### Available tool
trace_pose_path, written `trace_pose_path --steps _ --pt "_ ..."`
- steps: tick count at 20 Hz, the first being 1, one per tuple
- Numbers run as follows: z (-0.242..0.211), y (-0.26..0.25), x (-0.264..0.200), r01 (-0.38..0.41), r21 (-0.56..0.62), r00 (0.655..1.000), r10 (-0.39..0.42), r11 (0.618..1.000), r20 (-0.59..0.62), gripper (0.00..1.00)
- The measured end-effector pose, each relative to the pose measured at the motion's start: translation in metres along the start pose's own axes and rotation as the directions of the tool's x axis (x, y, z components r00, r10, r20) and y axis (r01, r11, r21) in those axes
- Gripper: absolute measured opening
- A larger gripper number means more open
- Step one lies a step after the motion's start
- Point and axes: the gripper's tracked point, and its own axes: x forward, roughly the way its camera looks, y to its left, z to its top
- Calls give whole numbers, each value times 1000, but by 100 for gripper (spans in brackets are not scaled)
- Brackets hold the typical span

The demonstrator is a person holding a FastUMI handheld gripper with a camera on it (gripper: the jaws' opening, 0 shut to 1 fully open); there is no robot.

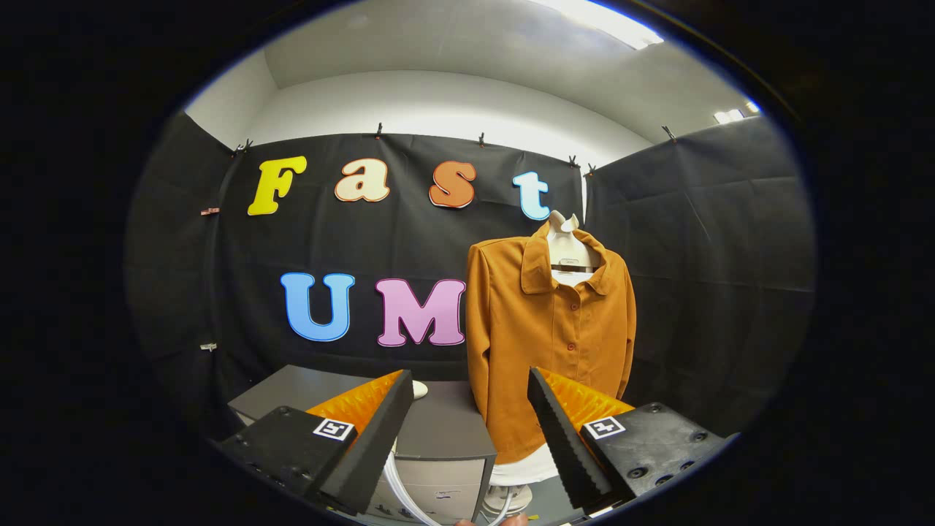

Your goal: Iron the clothes twice with a garment steamer, once on the left side and once on the right side.

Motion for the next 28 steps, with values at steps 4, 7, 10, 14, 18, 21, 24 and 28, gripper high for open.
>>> trace_pose_path --steps 4,7,10,14,18,21,24,28 --pt "-21 23 13 -42 27 996 44 999 -80 99" --pt "-59 48 31 -81 64 970 93 995 -225 99" --pt "-99 79 51 -115 121 921 151 986 -358 100" --pt "-152 99 75 -118 135 851 170 984 -496 100" --pt "-202 121 101 -137 113 782 178 984 -597 100" --pt "-224 135 110 -149 98 747 177 984 -641 100" --pt "-252 135 119 -127 61 719 135 990 -682 84" --pt "-249 139 129 -161 35 751 146 986 -644 39"
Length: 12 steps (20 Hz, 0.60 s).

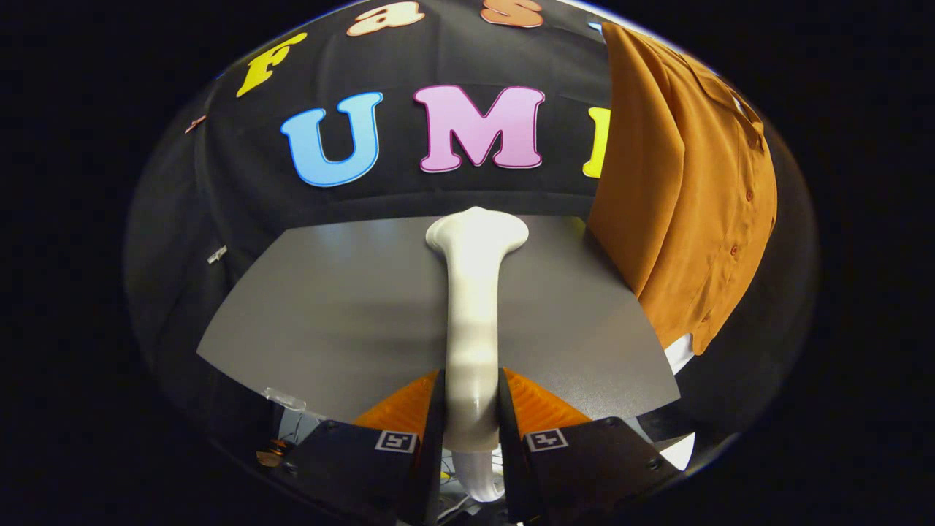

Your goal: Iron the clothes twice with a garment steamer, once on the left side and once on the right side.

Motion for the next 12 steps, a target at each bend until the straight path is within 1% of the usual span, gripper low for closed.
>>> trace_pose_path --steps 2,4,5,6,7,9,12 --pt "-1 1 3 -25 8 999 25 1000 21 34" --pt "1 1 -4 -49 16 998 48 999 36 28" --pt "9 -3 -11 -43 18 997 42 999 58 28" --pt "8 -5 -13 -47 21 995 45 999 89 28" --pt "15 -7 -24 -43 16 993 41 999 114 21" --pt "33 -15 -44 -56 32 982 49 998 184 21" --pt "62 -29 -83 -83 47 956 66 995 285 21"
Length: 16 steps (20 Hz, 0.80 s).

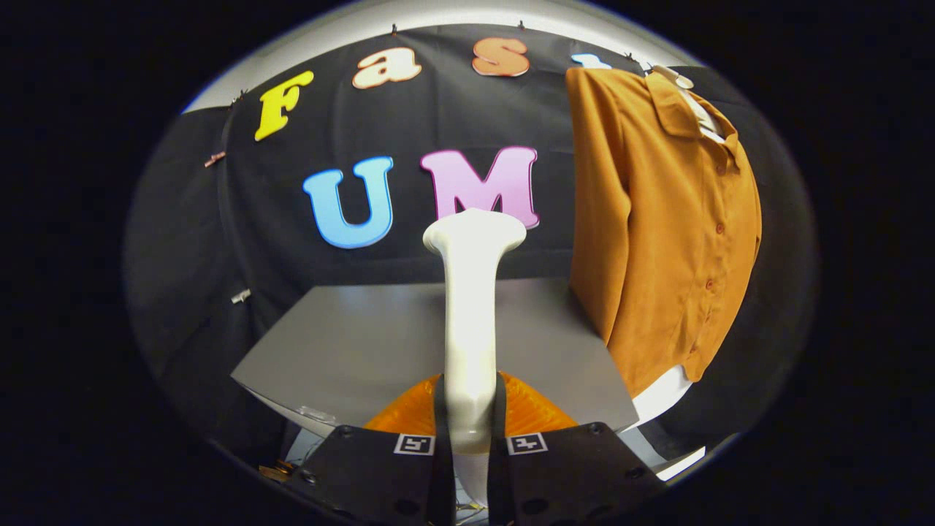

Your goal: Iron the clothes twice with a garment steamer, once on the left side and once on the right side.

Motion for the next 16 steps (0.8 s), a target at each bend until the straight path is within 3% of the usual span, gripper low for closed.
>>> trace_pose_path --steps 8,16 --pt "51 -58 -80 -30 -6 978 31 1000 208 21" --pt "63 -164 -105 92 42 928 -101 995 360 21"
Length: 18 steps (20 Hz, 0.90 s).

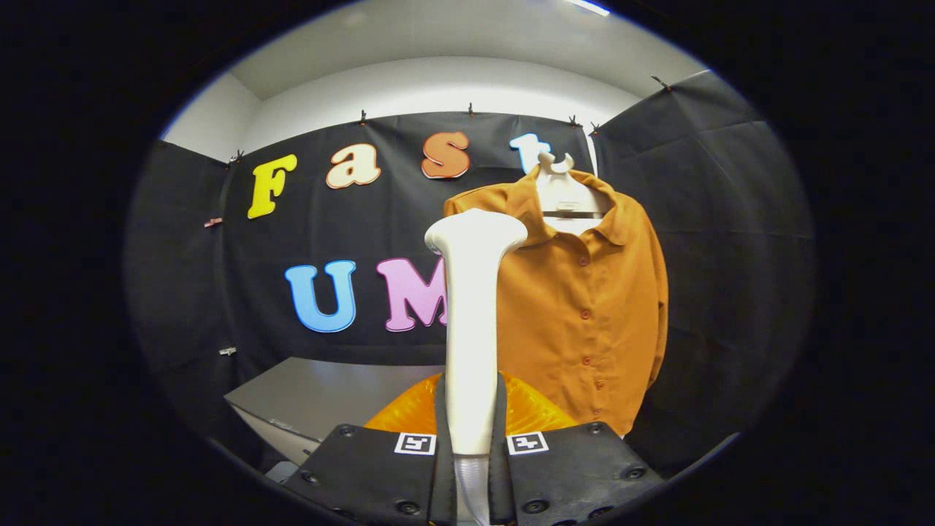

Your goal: Iron the clothes twice with a garment steamer, once on the left side and once on the right side.

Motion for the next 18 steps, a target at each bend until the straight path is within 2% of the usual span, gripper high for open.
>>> trace_pose_path --steps 4,10,18 --pt "-6 -27 17 9 -14 1000 -9 1000 15 21" --pt "-19 -41 53 11 -45 1000 -10 999 26 20" --pt "-72 -54 90 4 -48 1000 -6 999 -22 20"
